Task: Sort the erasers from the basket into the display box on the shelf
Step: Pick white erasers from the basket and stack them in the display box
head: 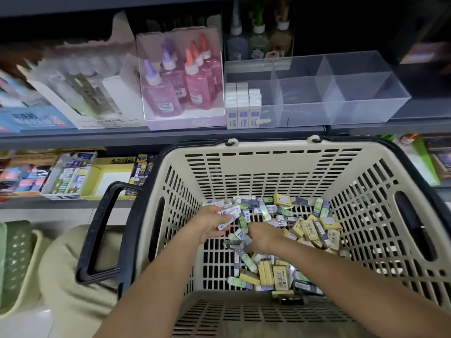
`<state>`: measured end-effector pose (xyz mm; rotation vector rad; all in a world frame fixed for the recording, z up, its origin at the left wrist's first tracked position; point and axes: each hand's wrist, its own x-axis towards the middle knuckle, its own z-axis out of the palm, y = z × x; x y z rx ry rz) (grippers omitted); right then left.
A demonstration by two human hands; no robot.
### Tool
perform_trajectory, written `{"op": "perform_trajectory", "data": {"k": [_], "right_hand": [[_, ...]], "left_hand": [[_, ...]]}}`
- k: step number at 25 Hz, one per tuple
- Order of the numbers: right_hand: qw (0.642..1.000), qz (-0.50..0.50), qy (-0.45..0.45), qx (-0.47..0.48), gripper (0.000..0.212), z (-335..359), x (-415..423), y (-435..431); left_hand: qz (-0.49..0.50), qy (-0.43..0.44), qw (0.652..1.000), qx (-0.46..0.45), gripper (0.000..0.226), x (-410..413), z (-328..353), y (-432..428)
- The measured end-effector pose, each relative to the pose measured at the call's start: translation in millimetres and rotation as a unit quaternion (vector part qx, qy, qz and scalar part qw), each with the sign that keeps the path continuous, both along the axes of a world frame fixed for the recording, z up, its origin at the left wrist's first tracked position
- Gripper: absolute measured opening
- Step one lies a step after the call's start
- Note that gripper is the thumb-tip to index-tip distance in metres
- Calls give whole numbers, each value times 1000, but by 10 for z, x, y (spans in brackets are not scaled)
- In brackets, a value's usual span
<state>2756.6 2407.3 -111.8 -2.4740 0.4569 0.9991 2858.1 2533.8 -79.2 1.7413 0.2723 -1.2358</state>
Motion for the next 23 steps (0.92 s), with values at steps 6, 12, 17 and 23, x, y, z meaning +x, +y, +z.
{"op": "perform_trajectory", "data": {"k": [6, 12, 17, 23], "right_hand": [[990, -111, -25, 79, 32, 59, -44, -66], [839, -461, -60, 281, 13, 334, -37, -302], [779, -510, -38, 363, 11, 311, 15, -84], [784, -483, -77, 383, 4, 342, 21, -75]], "left_hand": [[17, 34, 999, -4, 36, 11, -50, 20], [-1, 33, 999, -19, 37, -30, -85, -24], [-10, 88, 995, -49, 30, -130, 5, -105], [76, 169, 974, -131, 26, -165, 74, -189]]}}
